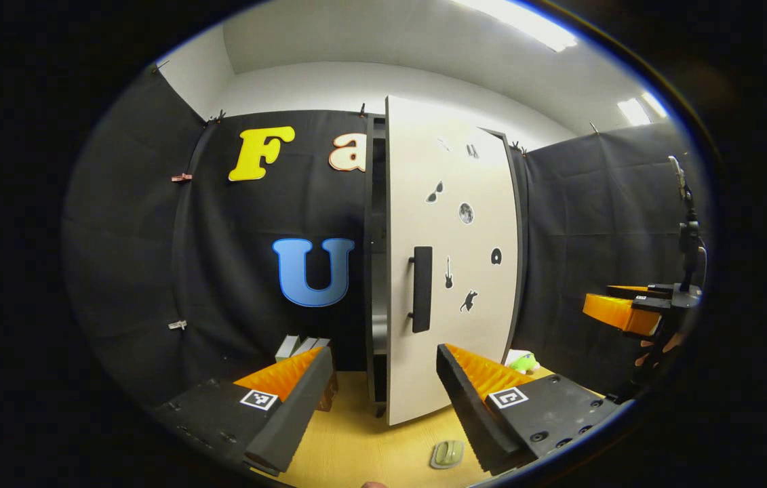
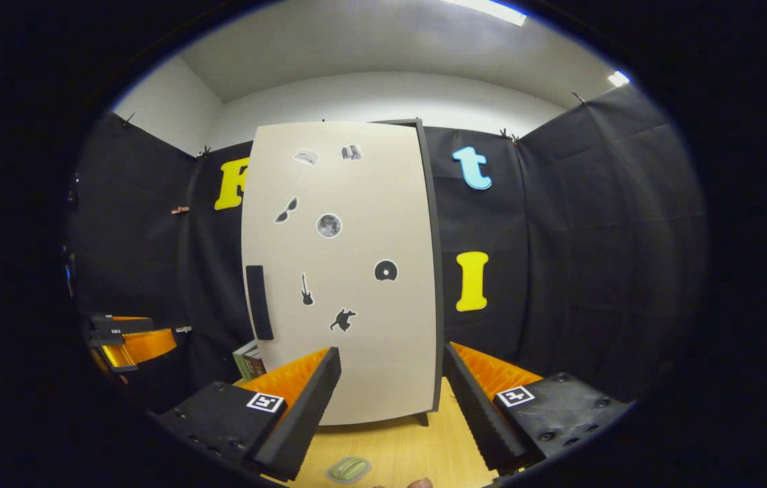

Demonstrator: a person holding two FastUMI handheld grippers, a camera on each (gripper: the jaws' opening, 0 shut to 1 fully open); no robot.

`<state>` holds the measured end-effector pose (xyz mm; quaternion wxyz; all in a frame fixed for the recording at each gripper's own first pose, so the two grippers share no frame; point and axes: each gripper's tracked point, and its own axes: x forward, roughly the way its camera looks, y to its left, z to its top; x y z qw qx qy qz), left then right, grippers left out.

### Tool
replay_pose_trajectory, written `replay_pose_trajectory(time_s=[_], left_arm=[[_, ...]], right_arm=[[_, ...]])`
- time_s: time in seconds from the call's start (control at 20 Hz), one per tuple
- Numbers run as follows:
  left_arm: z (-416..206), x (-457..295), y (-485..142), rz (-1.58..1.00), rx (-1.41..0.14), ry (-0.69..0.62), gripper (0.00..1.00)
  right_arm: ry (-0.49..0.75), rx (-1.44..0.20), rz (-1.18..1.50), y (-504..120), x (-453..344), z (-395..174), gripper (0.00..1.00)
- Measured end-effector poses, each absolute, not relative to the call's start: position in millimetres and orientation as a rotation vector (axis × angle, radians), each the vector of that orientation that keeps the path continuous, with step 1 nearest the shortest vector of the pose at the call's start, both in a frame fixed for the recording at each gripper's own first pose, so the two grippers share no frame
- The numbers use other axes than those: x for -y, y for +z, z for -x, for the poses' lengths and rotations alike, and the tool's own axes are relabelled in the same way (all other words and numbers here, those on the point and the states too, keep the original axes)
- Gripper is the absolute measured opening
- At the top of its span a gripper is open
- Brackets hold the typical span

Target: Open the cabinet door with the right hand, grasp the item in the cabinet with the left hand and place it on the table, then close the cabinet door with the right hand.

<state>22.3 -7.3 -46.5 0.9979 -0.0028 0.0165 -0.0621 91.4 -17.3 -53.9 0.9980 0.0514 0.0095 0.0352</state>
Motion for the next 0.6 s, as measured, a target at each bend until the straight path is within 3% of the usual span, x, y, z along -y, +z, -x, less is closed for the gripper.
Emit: replay_pose_trajectory(time_s=[0.6], left_arm=[[-20.8,6.0,-46.2,-0.006,-0.034,-0.12,0.97]], right_arm=[[0.063,-0.019,-0.104,-55.4,17.3,-89.3,0.97]])
